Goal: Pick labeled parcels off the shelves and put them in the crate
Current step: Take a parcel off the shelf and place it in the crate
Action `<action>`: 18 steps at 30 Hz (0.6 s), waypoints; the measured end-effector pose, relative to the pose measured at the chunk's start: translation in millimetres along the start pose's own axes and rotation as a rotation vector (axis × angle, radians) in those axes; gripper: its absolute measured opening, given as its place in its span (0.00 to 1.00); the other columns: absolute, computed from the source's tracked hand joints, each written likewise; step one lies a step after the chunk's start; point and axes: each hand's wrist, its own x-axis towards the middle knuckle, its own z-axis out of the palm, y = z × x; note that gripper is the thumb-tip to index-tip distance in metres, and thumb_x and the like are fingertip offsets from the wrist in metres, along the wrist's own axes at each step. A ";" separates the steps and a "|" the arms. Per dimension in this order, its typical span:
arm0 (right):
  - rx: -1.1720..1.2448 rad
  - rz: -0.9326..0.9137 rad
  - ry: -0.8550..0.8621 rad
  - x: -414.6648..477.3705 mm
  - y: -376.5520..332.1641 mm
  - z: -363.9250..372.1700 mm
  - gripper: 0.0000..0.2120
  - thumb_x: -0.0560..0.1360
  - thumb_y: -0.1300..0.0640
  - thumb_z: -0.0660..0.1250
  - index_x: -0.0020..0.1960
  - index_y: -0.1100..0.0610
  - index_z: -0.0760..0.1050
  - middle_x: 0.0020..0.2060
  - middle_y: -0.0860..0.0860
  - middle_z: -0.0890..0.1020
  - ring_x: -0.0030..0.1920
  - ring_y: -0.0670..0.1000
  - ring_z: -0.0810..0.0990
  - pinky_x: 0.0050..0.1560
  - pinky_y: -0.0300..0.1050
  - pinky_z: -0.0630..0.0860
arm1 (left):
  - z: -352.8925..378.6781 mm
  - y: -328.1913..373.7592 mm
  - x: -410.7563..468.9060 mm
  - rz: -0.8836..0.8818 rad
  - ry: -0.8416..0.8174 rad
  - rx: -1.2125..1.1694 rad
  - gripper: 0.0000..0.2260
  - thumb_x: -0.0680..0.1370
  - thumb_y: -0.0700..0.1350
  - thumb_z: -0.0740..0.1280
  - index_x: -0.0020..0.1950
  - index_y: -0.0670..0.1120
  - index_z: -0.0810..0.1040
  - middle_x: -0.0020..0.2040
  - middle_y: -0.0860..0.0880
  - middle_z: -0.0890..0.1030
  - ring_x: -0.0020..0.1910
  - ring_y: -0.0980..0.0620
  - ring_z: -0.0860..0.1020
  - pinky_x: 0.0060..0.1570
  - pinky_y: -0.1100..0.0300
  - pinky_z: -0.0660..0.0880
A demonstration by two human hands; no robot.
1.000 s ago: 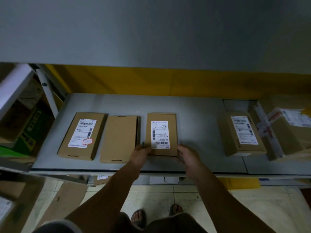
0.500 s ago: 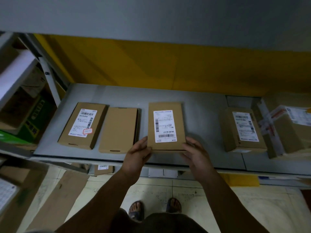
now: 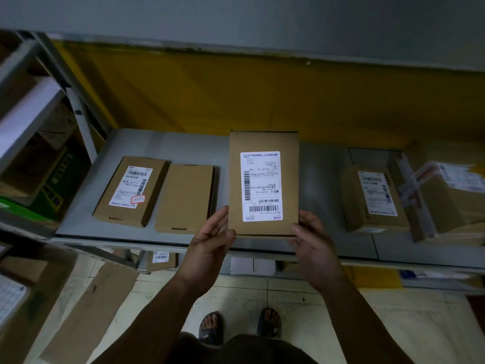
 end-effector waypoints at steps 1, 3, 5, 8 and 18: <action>-0.019 -0.008 0.003 -0.7 1.1 -1.6 0.15 0.77 0.71 0.60 0.58 0.57 0.74 0.53 0.54 0.84 0.56 0.54 0.82 0.55 0.47 0.79 | 1.1 -1.0 -1.0 0.001 0.000 -0.003 0.28 0.75 0.35 0.65 0.75 0.47 0.65 0.70 0.45 0.73 0.70 0.46 0.72 0.70 0.51 0.68; -0.023 -0.009 0.012 -2.0 2.0 -3.3 0.14 0.76 0.70 0.61 0.57 0.56 0.74 0.53 0.54 0.84 0.58 0.55 0.81 0.58 0.51 0.77 | 2.1 -2.9 -2.3 0.004 0.003 -0.017 0.27 0.76 0.34 0.62 0.74 0.47 0.65 0.70 0.45 0.74 0.69 0.46 0.72 0.68 0.55 0.69; 0.010 -0.006 0.001 -3.2 3.3 -6.2 0.14 0.76 0.70 0.62 0.57 0.56 0.75 0.54 0.56 0.83 0.60 0.58 0.79 0.62 0.55 0.73 | 3.3 -4.0 -3.4 0.000 0.004 -0.020 0.27 0.76 0.34 0.62 0.74 0.47 0.65 0.69 0.45 0.74 0.69 0.47 0.73 0.67 0.56 0.70; -0.022 -0.027 -0.009 -3.7 5.1 -10.1 0.15 0.75 0.67 0.65 0.59 0.56 0.74 0.58 0.58 0.81 0.63 0.60 0.77 0.65 0.58 0.72 | 6.4 -4.4 -3.7 -0.016 0.022 -0.033 0.27 0.75 0.35 0.62 0.74 0.48 0.66 0.69 0.46 0.75 0.68 0.48 0.73 0.67 0.56 0.70; -0.079 0.040 0.091 5.7 0.4 -10.0 0.14 0.79 0.60 0.63 0.64 0.55 0.75 0.56 0.51 0.84 0.58 0.51 0.82 0.58 0.48 0.77 | 16.8 -12.0 16.4 -0.085 0.155 -0.015 0.20 0.76 0.38 0.65 0.69 0.42 0.72 0.63 0.43 0.80 0.65 0.47 0.77 0.68 0.52 0.69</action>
